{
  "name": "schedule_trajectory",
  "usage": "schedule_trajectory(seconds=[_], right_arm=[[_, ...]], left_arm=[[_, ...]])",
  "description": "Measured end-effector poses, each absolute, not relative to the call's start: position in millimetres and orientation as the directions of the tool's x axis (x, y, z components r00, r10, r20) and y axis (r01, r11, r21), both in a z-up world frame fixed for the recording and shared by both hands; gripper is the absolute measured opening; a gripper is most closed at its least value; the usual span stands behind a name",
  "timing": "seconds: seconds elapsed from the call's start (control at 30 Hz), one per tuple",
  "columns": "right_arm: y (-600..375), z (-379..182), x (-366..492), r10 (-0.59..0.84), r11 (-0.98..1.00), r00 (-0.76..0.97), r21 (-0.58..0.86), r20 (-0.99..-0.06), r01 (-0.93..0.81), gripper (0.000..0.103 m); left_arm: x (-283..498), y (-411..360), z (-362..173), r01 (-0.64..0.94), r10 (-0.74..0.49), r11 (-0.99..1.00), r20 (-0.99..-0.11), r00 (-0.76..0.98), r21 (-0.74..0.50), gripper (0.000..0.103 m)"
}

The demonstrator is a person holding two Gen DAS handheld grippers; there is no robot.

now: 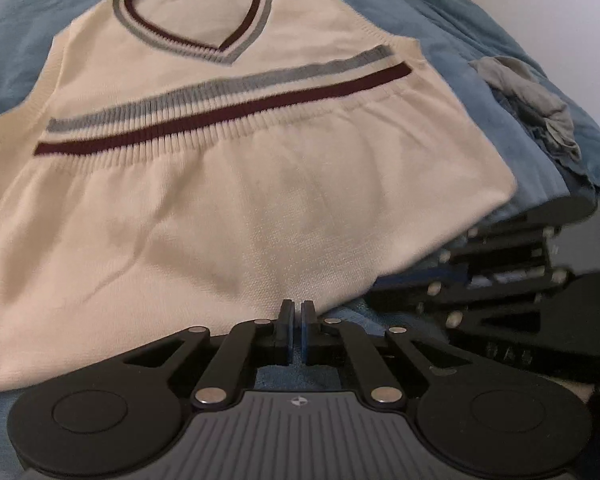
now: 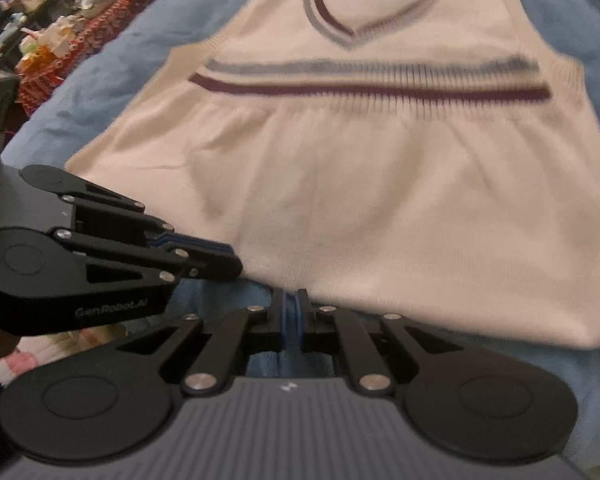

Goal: Fold clothes

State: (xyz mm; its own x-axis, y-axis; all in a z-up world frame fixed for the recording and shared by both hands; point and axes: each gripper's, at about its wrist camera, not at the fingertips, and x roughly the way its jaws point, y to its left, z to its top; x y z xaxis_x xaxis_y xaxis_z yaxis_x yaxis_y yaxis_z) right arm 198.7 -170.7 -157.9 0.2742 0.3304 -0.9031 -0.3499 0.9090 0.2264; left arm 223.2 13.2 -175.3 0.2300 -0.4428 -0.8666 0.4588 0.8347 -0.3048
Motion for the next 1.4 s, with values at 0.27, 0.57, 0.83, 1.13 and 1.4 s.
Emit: schedule_trajectory(seconds=[0.27, 0.57, 0.83, 1.13, 1.4], right_arm=[[-151, -157, 225, 0.365, 0.883, 0.318, 0.217, -0.875, -0.415, 0.005], [-151, -167, 207, 0.369, 0.870, 0.245, 0.241, -0.896, -0.429, 0.005], [-203, -131, 216, 0.260, 0.936, 0.363, 0.141, -0.895, -0.323, 0.008], [-261, -147, 210, 0.017, 0.971, 0.380, -0.075, -0.925, -0.225, 0.008], [-263, -130, 184, 0.053, 0.978, 0.352, -0.022, -0.935, -0.205, 0.008]], left_arm=[[224, 52, -154, 0.374, -0.328, 0.908, -0.878, 0.349, -0.190, 0.003], [222, 74, -174, 0.340, -0.270, 0.927, -0.913, 0.306, -0.160, 0.003], [228, 71, -156, 0.326, -0.277, 0.930, -0.905, 0.323, -0.168, 0.003], [238, 66, -175, 0.308, -0.228, 0.943, -0.917, 0.327, -0.125, 0.005], [234, 69, -151, 0.257, -0.245, 0.952, -0.918, 0.312, -0.167, 0.004]])
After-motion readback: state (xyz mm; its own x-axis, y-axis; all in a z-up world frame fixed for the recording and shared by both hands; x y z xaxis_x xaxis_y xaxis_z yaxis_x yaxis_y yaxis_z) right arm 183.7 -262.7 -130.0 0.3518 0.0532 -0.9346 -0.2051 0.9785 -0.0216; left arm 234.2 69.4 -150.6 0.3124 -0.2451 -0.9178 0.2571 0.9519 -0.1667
